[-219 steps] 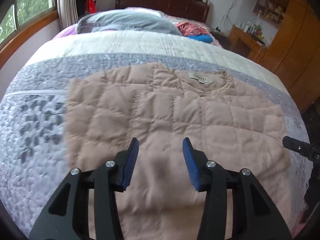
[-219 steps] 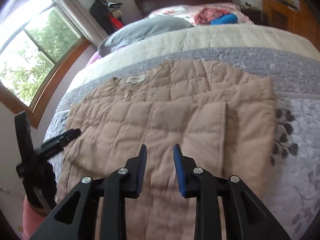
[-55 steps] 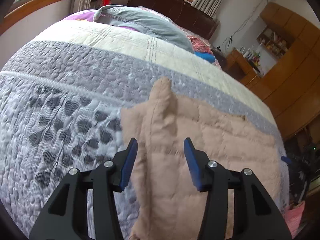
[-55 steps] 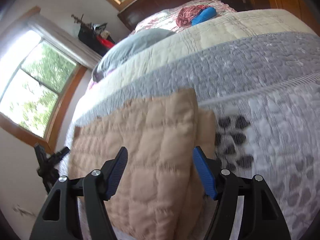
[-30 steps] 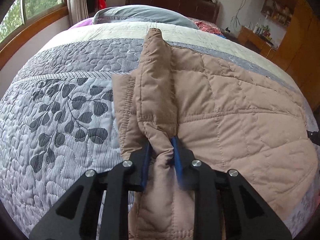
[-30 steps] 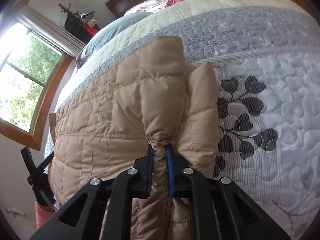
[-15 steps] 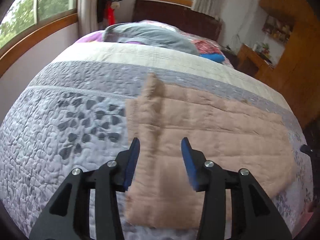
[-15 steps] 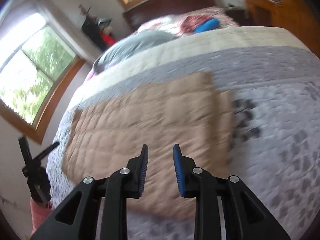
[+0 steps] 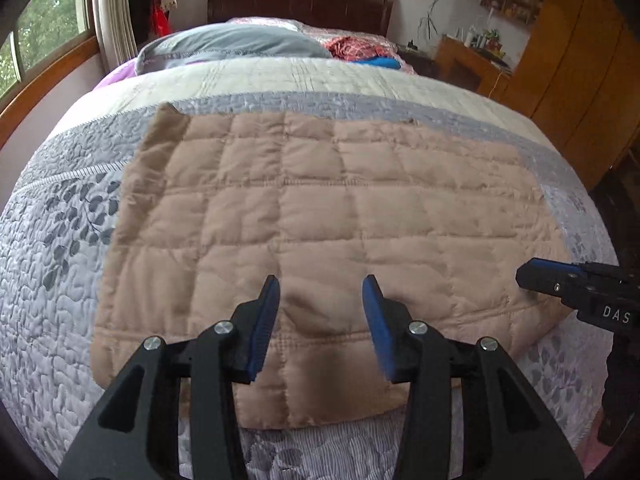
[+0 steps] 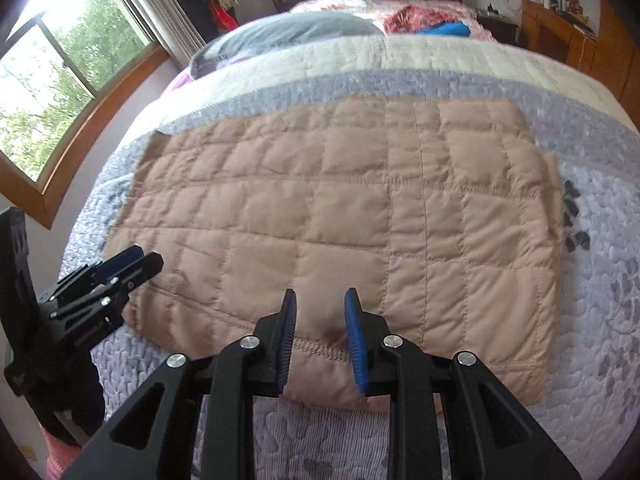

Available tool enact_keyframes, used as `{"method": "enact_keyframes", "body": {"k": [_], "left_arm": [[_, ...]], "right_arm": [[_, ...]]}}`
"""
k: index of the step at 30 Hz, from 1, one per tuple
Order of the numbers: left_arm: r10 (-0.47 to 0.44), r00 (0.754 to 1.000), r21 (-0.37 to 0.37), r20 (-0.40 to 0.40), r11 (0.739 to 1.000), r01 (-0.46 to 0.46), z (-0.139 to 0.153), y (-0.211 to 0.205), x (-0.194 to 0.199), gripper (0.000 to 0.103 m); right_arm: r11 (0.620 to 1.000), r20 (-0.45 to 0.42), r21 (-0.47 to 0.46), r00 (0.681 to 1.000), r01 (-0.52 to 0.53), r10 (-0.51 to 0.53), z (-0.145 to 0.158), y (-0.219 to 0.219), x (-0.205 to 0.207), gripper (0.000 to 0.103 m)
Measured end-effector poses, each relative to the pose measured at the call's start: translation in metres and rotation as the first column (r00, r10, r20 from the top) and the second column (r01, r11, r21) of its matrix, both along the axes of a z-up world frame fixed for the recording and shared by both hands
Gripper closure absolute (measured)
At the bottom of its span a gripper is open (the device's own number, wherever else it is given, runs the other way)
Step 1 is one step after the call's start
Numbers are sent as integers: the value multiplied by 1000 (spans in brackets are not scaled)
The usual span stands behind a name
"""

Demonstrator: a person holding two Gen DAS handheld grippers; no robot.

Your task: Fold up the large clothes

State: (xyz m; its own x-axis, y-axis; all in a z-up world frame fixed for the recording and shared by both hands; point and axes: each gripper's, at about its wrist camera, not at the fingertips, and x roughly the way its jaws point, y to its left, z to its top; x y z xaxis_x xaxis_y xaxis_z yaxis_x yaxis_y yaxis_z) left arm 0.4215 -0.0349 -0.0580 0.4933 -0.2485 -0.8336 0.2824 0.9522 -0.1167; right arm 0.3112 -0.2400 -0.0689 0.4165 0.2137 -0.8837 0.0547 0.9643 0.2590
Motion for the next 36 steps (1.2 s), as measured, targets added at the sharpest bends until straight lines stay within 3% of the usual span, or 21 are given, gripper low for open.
{"method": "enact_keyframes", "body": {"k": [7, 17, 20, 22, 26, 30, 36], "left_arm": [[-17, 1000, 65, -22, 998, 18, -37, -5, 7, 59], [5, 999, 122, 51, 992, -11, -48, -16, -6, 60], [23, 999, 94, 26, 995, -25, -40, -14, -6, 62], [32, 999, 73, 27, 997, -34, -28, -7, -14, 73], [9, 999, 21, 40, 1000, -10, -16, -2, -33, 72], [-16, 1000, 68, 23, 998, 14, -38, -11, -35, 71], [-24, 1000, 68, 12, 997, 23, -44, -11, -33, 71]], "right_arm": [[999, -41, -43, 999, 22, -24, -37, 6, 11, 82], [990, 39, -118, 997, 71, -67, -50, 20, -2, 82], [993, 24, -97, 997, 71, -69, -43, 16, 0, 82], [996, 30, -32, 996, 79, -78, -32, 11, -3, 82], [998, 83, -24, 995, 54, -52, -11, 8, -28, 80], [999, 7, -37, 999, 37, -37, -36, 14, -28, 82], [998, 8, -52, 999, 37, -37, -50, 14, -22, 82]]}}
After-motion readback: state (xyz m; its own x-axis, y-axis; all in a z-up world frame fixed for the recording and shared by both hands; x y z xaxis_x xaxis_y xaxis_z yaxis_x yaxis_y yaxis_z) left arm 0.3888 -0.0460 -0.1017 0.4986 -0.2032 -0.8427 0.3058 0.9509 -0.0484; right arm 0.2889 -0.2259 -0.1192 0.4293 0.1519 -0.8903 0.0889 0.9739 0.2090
